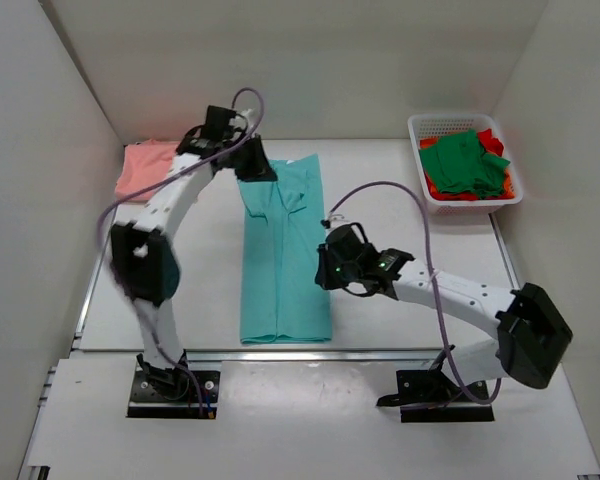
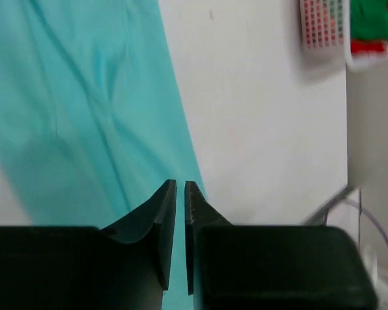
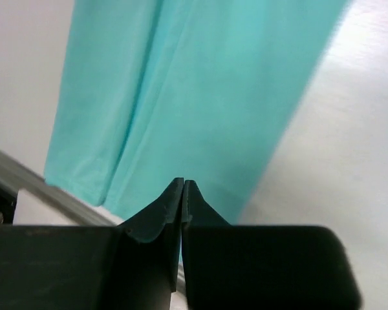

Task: Fold and stack the t-shirts
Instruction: Rotate the tshirt 90 degrees, then grab the bottom of the folded rectangular tshirt with both arms

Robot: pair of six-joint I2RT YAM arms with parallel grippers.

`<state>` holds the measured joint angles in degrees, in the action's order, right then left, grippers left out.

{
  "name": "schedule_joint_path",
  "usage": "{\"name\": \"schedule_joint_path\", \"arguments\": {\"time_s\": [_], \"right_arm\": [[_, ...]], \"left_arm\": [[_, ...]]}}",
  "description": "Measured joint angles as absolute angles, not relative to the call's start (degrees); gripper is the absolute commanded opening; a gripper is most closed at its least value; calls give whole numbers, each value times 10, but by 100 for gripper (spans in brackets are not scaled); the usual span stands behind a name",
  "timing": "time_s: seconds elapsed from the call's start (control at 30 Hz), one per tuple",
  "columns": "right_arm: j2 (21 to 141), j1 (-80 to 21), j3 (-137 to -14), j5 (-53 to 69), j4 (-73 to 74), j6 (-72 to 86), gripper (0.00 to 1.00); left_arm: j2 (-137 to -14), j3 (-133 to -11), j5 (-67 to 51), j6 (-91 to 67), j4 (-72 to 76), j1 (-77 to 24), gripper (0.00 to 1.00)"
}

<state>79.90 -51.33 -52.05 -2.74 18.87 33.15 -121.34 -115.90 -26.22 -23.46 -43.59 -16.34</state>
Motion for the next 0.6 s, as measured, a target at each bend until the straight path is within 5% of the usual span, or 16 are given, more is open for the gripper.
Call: {"name": "schedule_joint_path", "arguments": {"time_s": [0.07, 0.2, 0.4, 0.6], "right_arm": [[767, -482, -501, -29, 188, 327, 1], [722, -477, -442, -42, 194, 353, 35], [662, -518, -342, -36, 196, 421, 37], [604, -522, -277, -15, 183, 479, 37]], "left_arm": [[-1037, -994, -251, -225, -413, -159, 20], [-748, -715, -203, -208, -380, -163, 30], [-596, -375, -143, -226, -382, -212, 32], [-526, -325, -99, -269, -419, -263, 35]]}}
